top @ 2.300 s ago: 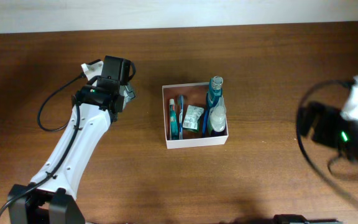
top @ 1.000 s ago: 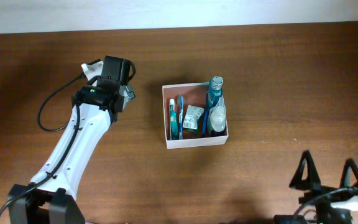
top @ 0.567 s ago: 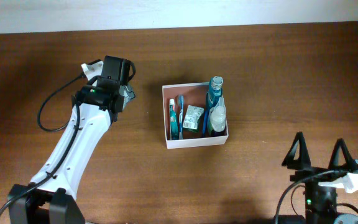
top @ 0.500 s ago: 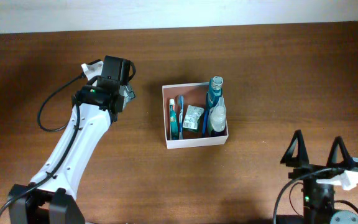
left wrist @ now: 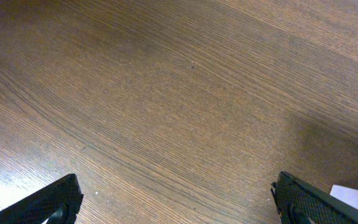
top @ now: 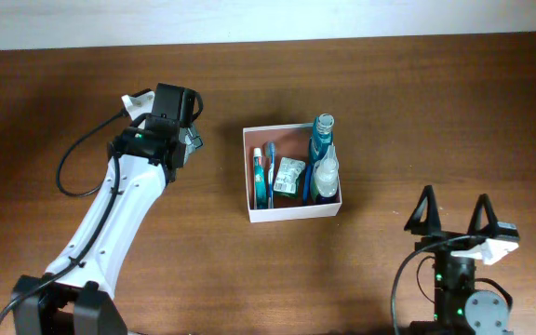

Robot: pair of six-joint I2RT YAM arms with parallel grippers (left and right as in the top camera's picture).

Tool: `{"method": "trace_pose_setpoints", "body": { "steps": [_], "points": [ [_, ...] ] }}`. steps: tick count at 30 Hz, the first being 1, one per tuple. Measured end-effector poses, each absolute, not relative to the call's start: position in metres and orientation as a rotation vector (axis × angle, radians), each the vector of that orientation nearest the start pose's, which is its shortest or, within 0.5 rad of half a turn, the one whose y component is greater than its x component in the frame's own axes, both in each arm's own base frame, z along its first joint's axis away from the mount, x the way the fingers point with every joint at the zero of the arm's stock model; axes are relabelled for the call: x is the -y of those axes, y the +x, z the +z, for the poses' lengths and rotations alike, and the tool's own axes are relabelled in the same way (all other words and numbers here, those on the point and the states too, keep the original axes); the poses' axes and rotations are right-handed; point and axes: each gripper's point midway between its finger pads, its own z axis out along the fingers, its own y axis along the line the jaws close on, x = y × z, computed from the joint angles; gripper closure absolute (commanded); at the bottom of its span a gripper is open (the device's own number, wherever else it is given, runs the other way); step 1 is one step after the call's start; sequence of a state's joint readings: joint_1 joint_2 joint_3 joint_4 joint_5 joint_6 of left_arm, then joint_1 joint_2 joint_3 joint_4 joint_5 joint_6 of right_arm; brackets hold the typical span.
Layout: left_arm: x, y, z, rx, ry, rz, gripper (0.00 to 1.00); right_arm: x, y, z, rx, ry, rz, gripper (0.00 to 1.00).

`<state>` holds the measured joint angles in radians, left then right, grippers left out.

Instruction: Pack container

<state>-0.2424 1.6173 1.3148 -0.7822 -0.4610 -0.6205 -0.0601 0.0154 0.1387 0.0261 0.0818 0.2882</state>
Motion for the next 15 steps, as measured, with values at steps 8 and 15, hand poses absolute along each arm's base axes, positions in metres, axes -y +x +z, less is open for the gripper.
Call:
{"method": "trace_pose_setpoints", "body": {
  "steps": [8, 15],
  "points": [
    [0.019, 0.397, 0.16, -2.429, -0.613, 0.274, 0.01, 0.029, 0.244, 0.202, -1.435, 0.319, 0.124, 0.02],
    [0.019, 0.397, 0.16, -2.429, -0.613, 0.274, 0.01, 0.029, 0.245, 0.194, -1.473, 0.271, 0.064, 0.02]
  ]
}}
